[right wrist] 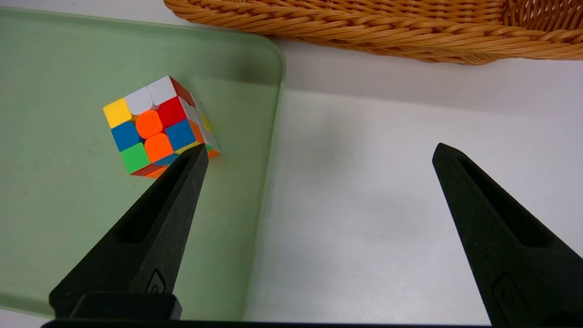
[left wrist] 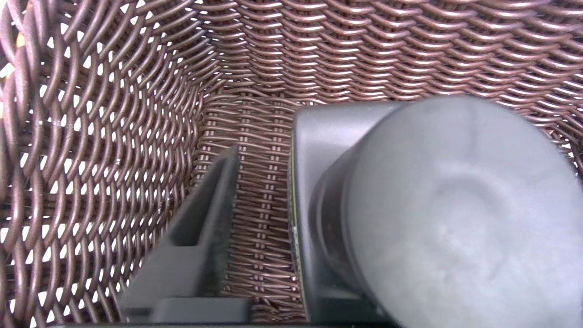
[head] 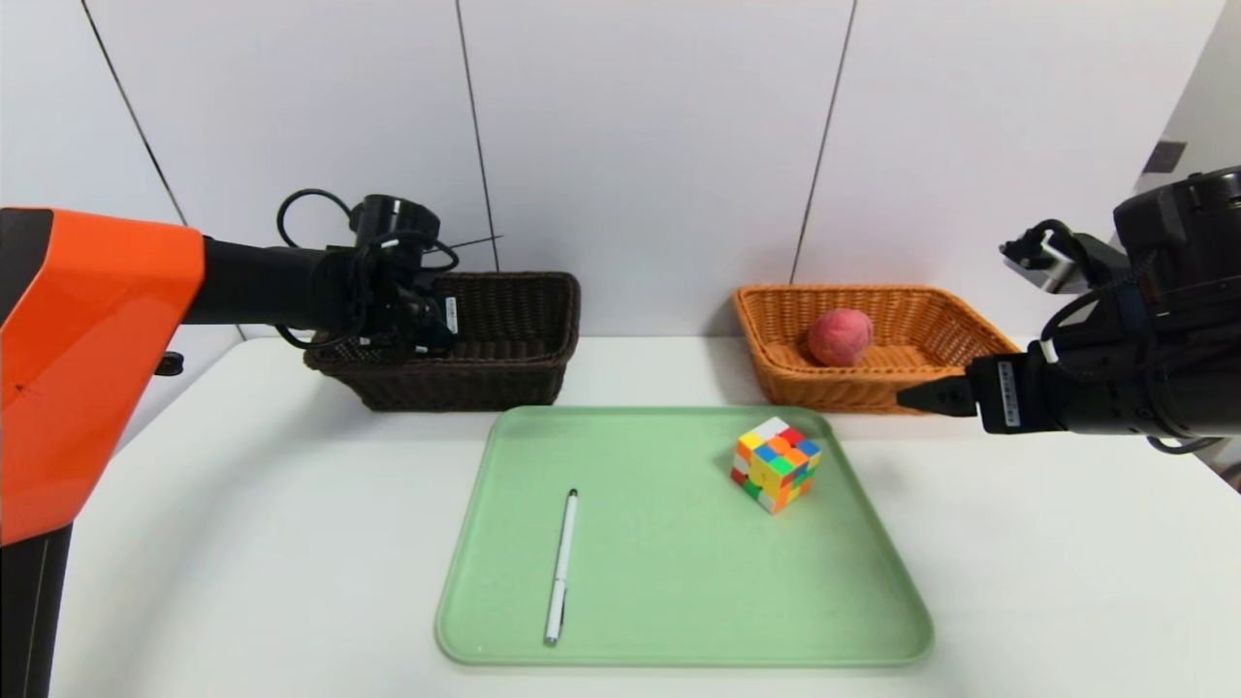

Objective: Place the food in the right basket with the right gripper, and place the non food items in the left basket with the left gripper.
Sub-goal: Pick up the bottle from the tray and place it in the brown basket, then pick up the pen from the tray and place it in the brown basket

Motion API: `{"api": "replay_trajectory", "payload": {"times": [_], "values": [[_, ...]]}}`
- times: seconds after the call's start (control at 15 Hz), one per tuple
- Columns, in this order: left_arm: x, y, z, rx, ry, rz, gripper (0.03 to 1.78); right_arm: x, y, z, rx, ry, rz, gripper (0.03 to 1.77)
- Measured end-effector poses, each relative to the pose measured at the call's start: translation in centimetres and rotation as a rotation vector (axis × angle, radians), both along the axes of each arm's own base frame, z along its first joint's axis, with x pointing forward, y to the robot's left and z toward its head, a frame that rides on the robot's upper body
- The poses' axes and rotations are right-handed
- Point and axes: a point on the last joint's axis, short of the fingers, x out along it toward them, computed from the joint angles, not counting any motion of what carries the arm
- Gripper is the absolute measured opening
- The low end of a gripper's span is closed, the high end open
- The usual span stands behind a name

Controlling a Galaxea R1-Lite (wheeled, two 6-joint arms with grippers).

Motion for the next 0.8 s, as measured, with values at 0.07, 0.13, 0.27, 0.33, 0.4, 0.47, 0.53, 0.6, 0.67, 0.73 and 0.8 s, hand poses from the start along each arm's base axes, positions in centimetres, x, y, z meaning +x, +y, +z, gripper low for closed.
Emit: {"api": "replay_trajectory", "payload": {"times": [0.07,0.13,0.27,0.33,0.4,0.47,0.53,0.6,0.67,0.73,0.8], "values": [[-0.1,0.0,0.2,0.0,-0.003,0.0,1.28,0.0,0.0,0.0,0.0,0.0,0.001,1.7],[-0.3,0.0,0.6,-0.003,-0.011,-0.001,1.33,0.0,0.0,0.0,0.0,-0.001,-0.001,1.7],[-1.1,0.2,2.3,-0.003,-0.043,-0.003,1.41,0.0,0.0,0.0,0.0,-0.001,-0.001,1.7],[-1.8,0.3,3.6,0.003,-0.066,-0.007,1.45,0.0,0.0,0.0,0.001,0.0,0.0,1.7],[-2.8,0.5,5.3,0.014,-0.097,-0.014,1.48,0.0,0.0,0.0,0.002,-0.001,0.0,1.7],[-3.9,0.7,7.0,0.023,-0.124,-0.02,1.5,0.0,0.0,0.0,0.001,-0.001,0.0,1.7],[-5.2,1.0,8.7,0.032,-0.147,-0.029,1.53,0.0,0.0,0.0,0.001,-0.001,0.0,1.7],[-6.5,1.2,10.3,0.039,-0.165,-0.037,1.55,0.0,0.0,0.0,0.001,-0.001,0.0,1.7],[-8.3,1.2,11.9,0.042,-0.177,-0.05,1.57,-0.1,0.0,0.0,0.002,-0.001,0.002,1.7],[-10.3,0.9,13.2,0.039,-0.171,-0.072,1.59,-0.1,0.1,0.0,0.004,-0.001,0.004,1.7],[-12.2,0.1,14.0,0.027,-0.15,-0.104,1.6,-0.1,0.1,0.0,0.005,0.0,0.006,1.7]]}}
